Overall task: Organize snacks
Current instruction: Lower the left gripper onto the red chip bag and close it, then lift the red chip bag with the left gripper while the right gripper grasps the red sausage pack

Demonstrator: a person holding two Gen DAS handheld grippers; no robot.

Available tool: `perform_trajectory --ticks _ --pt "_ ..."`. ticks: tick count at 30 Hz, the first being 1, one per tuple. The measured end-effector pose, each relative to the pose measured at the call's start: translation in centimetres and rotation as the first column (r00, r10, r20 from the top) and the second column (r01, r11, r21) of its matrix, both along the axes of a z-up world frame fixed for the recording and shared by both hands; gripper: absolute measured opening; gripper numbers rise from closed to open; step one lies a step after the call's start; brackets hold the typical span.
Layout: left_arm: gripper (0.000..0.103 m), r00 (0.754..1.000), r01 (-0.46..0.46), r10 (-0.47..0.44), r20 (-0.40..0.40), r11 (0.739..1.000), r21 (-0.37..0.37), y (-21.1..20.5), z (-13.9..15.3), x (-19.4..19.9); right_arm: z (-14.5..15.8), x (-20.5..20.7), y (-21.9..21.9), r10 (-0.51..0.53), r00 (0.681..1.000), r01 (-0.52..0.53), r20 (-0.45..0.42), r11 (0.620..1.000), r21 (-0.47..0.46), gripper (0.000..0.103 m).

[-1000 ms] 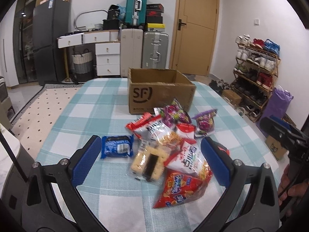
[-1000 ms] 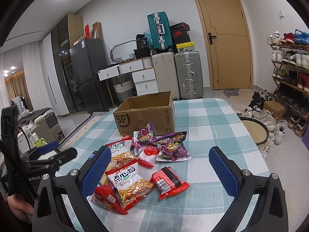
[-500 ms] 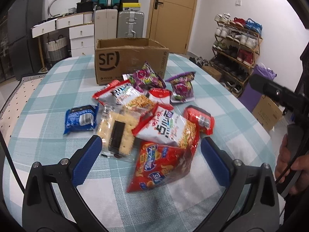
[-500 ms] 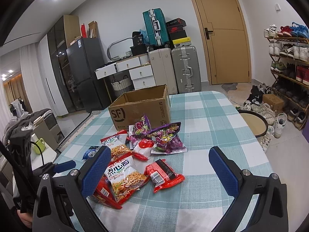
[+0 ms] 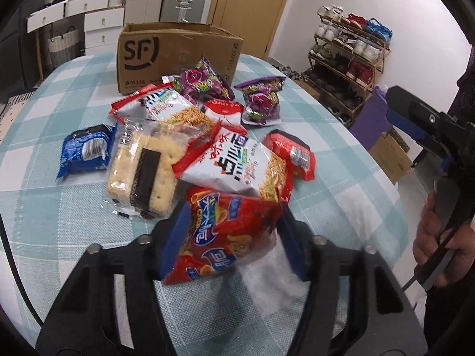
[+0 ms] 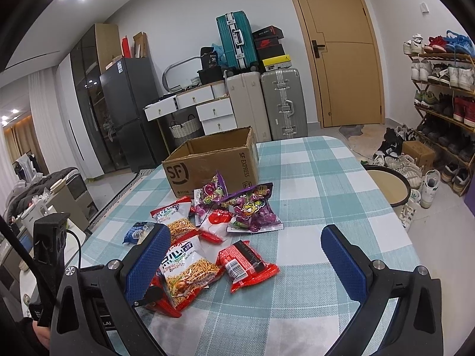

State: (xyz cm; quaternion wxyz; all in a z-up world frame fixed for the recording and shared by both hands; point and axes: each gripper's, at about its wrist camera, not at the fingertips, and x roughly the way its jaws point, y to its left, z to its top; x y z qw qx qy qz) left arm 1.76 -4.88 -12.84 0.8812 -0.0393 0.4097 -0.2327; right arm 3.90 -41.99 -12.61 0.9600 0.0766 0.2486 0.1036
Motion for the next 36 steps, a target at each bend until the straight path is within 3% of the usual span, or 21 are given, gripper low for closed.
perform_trajectory --ticks 4,8,25,36 --pt "0.042 1.0 0.023 -0.023 -0.005 0.999 -0.041 0.3 0.1 -0.4 0.0 -0.2 0.0 0.002 1.0 -0.002 -0.001 1.0 -0.001 0.103" --pt "0.038 0.999 0.039 -0.04 -0.009 0.997 -0.069 0.7 0.1 -0.7 0.0 -0.2 0.0 0.001 1.0 -0.001 0.0 1.0 0.001 0.103" --pt "0.035 0.999 0.047 -0.046 0.006 0.995 -0.086 1.5 0.9 -2.1 -0.3 -1.2 -1.0 -0.025 1.0 0.025 -0.019 1.0 0.006 0.103" --pt "0.035 1.0 -0.018 0.018 0.001 0.993 -0.118 4.1 1.2 -2.2 -1.8 0.6 -1.2 0.037 0.994 -0.038 -0.101 0.999 -0.001 0.103"
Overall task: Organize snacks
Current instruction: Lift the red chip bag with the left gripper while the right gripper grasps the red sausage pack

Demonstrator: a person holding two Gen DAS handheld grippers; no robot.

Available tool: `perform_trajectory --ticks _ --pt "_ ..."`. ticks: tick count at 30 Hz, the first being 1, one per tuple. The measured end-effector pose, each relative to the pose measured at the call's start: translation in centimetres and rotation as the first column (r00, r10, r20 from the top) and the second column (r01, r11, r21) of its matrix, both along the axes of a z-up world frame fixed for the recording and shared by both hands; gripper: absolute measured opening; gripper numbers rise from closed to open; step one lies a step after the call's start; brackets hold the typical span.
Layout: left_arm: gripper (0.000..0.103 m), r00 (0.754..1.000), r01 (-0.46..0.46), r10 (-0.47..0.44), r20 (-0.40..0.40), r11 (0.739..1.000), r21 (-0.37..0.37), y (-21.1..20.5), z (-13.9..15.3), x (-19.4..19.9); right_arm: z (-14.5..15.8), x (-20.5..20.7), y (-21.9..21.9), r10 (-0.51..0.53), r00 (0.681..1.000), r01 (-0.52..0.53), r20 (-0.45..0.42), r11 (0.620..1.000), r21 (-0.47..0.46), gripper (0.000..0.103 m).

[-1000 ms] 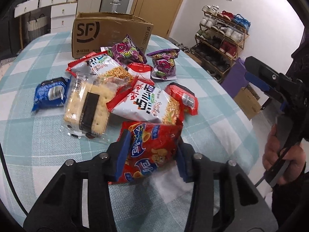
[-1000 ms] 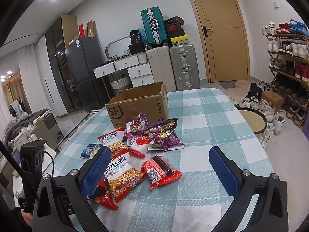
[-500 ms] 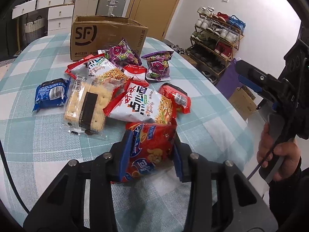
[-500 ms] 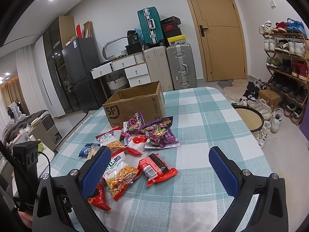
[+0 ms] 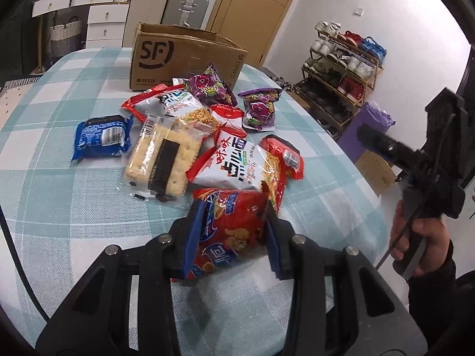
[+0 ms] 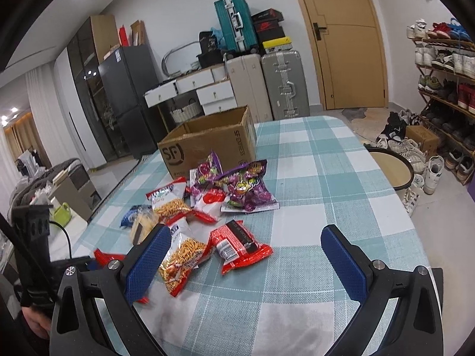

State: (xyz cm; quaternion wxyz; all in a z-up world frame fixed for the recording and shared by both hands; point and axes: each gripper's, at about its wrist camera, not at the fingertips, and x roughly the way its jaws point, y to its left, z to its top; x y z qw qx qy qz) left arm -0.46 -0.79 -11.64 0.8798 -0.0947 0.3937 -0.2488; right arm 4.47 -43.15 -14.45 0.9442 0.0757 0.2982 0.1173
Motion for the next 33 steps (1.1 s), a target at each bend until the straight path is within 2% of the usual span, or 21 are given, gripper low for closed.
perform_trajectory --ticks 7,17,18,21,30,31,32,33 --pt "0.035 1.0 -0.027 0.027 0.007 1.0 -0.009 1.5 0.6 -0.4 -2.4 3.0 1.9 0.079 0.993 -0.086 -0.085 0.993 -0.084 0.103" --pt "0.035 0.998 -0.061 0.061 0.011 0.998 -0.008 2.8 1.0 -0.5 -4.7 6.1 3.9 0.109 0.982 -0.138 -0.156 0.972 -0.191 0.102" --pt "0.034 0.998 -0.065 0.065 0.013 0.998 -0.003 2.8 0.9 -0.6 -4.9 6.6 4.1 0.106 0.981 -0.14 -0.163 0.967 -0.212 0.099" --pt "0.034 0.997 -0.07 0.07 0.012 0.998 -0.006 3.1 0.9 -0.5 -5.7 7.7 4.7 0.113 0.973 -0.161 -0.2 0.956 -0.246 0.083" --pt "0.034 0.997 -0.074 0.074 0.01 0.997 -0.007 3.4 1.0 -0.6 -7.5 9.0 5.5 0.14 0.955 -0.206 -0.263 0.948 -0.243 0.076" --pt "0.034 0.997 -0.073 0.073 0.009 0.997 -0.007 3.4 0.9 -0.6 -7.7 9.1 5.5 0.141 0.949 -0.211 -0.283 0.949 -0.234 0.068" --pt "0.034 0.997 -0.071 0.071 0.008 0.997 -0.008 3.3 1.0 -0.6 -8.0 9.3 5.5 0.147 0.94 -0.218 -0.309 0.953 -0.212 0.067" --pt "0.034 0.998 -0.07 0.07 0.008 0.998 -0.007 3.3 1.0 -0.7 -7.9 9.3 5.6 0.145 0.944 -0.215 -0.298 0.952 -0.217 0.062"
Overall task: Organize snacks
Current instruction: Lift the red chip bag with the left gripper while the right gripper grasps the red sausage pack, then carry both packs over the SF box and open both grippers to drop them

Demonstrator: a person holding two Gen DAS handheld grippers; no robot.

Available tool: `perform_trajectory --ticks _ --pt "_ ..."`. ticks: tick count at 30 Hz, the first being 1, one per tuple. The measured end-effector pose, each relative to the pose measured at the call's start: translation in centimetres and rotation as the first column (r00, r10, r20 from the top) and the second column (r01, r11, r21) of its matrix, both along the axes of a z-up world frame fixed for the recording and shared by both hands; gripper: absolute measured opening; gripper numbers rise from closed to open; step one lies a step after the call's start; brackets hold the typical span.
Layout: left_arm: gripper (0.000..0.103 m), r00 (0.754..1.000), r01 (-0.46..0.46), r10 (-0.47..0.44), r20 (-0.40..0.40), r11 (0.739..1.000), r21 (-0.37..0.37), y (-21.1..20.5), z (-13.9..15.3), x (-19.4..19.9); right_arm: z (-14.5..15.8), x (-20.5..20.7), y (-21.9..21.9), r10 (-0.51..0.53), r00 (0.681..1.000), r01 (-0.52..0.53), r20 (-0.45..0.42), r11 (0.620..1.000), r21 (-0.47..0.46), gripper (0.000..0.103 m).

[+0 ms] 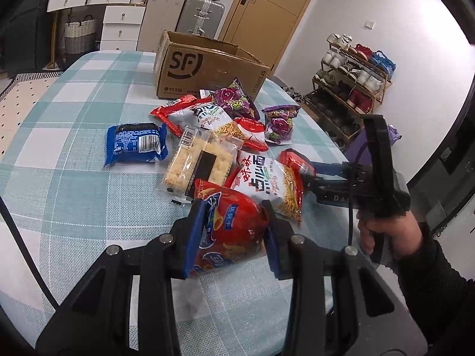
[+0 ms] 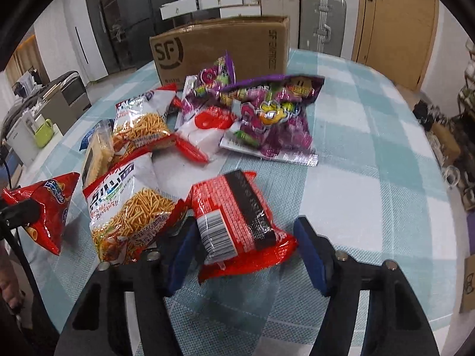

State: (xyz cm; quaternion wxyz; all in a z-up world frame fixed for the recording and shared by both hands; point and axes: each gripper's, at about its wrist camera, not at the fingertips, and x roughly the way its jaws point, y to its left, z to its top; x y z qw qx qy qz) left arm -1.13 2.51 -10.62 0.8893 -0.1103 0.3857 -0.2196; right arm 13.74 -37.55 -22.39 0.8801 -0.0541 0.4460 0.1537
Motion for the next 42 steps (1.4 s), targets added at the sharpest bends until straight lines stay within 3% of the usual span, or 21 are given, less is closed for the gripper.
perform_trajectory --ticks 6,18,26,42 --pt "0.034 1.0 0.008 -0.008 0.0 1.0 -0.004 -0.1 0.1 0.0 0.4 -0.4 -0.1 0.007 1.0 -0.007 0.009 0.999 0.036 0.046" --pt "0.033 1.0 0.002 -0.002 0.002 1.0 0.001 0.0 0.5 0.0 1.9 -2.0 -1.6 -0.023 0.999 0.017 0.048 0.992 0.121 0.045" --pt "0.033 1.0 -0.007 0.007 -0.003 1.0 -0.001 0.4 0.9 0.2 4.4 -4.0 -2.4 -0.045 0.992 0.024 0.118 0.985 0.171 0.045" --pt "0.033 0.999 -0.011 0.011 0.035 1.0 0.016 -0.3 3.8 0.4 9.0 -7.0 -0.7 0.004 0.983 -0.063 0.182 0.946 0.317 0.045"
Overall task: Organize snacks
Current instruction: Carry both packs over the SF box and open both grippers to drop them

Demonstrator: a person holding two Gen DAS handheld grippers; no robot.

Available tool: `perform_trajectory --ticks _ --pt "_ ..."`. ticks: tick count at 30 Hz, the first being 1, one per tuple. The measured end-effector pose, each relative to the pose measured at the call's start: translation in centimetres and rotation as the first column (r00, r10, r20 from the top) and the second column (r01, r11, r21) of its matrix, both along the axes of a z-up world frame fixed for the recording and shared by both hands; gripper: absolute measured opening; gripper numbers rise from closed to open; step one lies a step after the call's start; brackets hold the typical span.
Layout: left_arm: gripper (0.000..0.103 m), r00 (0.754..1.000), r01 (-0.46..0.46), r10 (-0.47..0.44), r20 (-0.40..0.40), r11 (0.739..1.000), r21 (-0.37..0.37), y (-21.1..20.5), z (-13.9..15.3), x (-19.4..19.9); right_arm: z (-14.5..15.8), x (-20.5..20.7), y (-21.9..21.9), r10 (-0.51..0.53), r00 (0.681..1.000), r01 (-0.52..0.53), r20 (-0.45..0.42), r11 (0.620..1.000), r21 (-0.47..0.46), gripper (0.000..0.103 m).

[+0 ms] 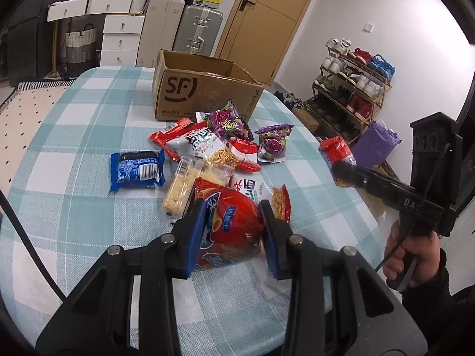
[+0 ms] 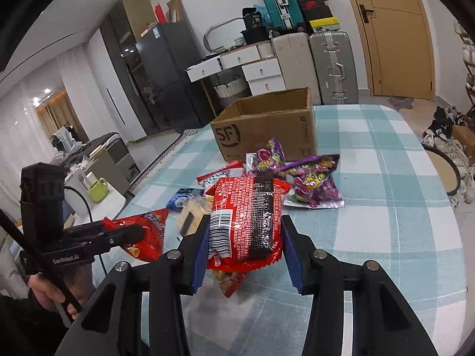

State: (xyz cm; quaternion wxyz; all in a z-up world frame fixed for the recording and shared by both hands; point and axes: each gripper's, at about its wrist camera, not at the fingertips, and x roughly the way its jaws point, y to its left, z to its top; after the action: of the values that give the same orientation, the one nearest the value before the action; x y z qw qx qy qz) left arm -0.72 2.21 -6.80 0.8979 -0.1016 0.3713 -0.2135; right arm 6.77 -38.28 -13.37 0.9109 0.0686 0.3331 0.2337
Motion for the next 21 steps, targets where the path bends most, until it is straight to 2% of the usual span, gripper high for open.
perform_trajectory --ticks 13,18,21 --pt "0.032 0.995 0.018 -0.021 0.096 0.999 0.041 -0.6 5.6 1.2 5.0 -1.0 0.9 0.039 0.996 -0.04 0.077 0.999 0.018 0.045" --pt "0.032 0.996 0.023 -0.024 0.083 1.0 0.008 0.0 8.2 3.4 7.8 -0.4 1.3 0.061 0.991 -0.065 0.116 0.998 0.027 0.045" --pt "0.032 0.994 0.011 -0.015 0.11 0.999 0.038 0.2 9.9 4.4 9.7 0.1 1.5 0.068 0.986 -0.073 0.15 0.997 0.024 0.045"
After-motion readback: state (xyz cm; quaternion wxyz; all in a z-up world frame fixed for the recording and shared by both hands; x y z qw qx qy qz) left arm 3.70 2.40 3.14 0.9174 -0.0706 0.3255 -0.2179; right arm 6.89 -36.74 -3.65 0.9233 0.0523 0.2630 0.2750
